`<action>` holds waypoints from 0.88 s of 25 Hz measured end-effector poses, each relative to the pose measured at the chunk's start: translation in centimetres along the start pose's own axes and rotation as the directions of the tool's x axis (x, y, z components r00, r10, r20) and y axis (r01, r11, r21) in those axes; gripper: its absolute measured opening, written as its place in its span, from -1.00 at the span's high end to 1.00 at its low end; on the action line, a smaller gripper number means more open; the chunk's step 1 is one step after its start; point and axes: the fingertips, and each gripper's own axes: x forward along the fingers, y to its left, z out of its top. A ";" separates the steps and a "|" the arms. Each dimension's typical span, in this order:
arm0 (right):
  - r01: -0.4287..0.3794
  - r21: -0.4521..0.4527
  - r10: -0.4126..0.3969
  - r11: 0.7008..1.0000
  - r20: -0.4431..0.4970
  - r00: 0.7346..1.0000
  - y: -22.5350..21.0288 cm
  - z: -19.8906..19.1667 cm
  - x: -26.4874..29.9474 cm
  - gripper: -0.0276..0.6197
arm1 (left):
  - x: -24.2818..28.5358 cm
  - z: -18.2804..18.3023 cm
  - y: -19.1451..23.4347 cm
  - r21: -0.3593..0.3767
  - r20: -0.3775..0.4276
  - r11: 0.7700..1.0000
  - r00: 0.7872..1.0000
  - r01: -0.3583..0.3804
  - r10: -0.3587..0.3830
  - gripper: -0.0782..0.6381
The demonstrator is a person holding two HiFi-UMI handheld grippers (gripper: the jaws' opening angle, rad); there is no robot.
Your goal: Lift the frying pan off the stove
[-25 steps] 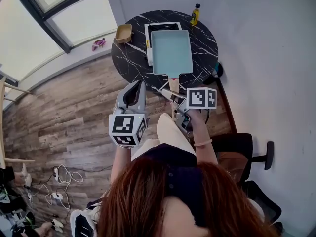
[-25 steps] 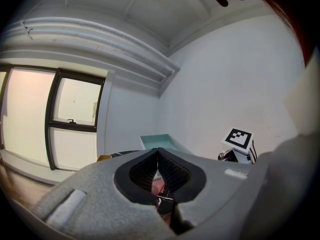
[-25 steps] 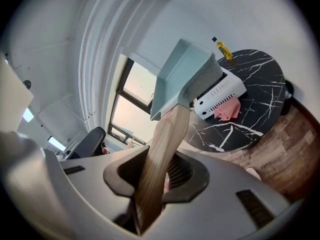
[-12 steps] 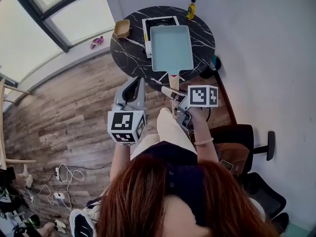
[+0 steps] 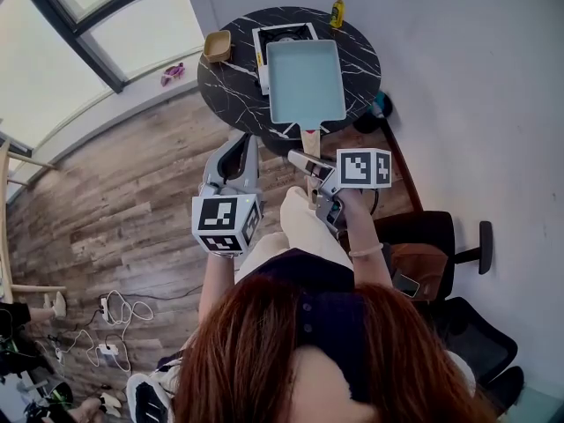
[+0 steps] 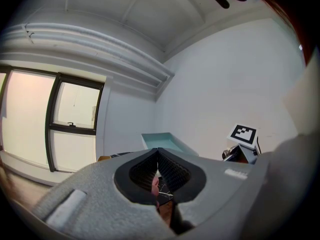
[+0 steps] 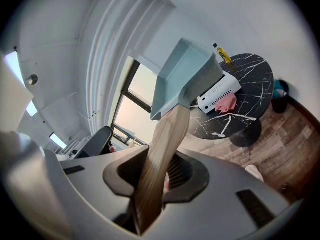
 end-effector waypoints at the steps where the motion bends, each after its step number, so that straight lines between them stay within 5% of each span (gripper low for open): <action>1: 0.000 0.000 0.000 1.000 0.002 1.000 0.2 -0.2 -0.1 0.60 | -0.2 0.0 -0.1 0.000 0.002 1.000 1.000 0.001 -0.001 0.75; 22: 0.006 -0.031 -0.006 0.999 0.003 1.000 2.0 -1.9 -3.3 0.60 | -1.3 0.8 -2.6 0.001 0.022 1.000 1.000 0.021 -0.021 0.75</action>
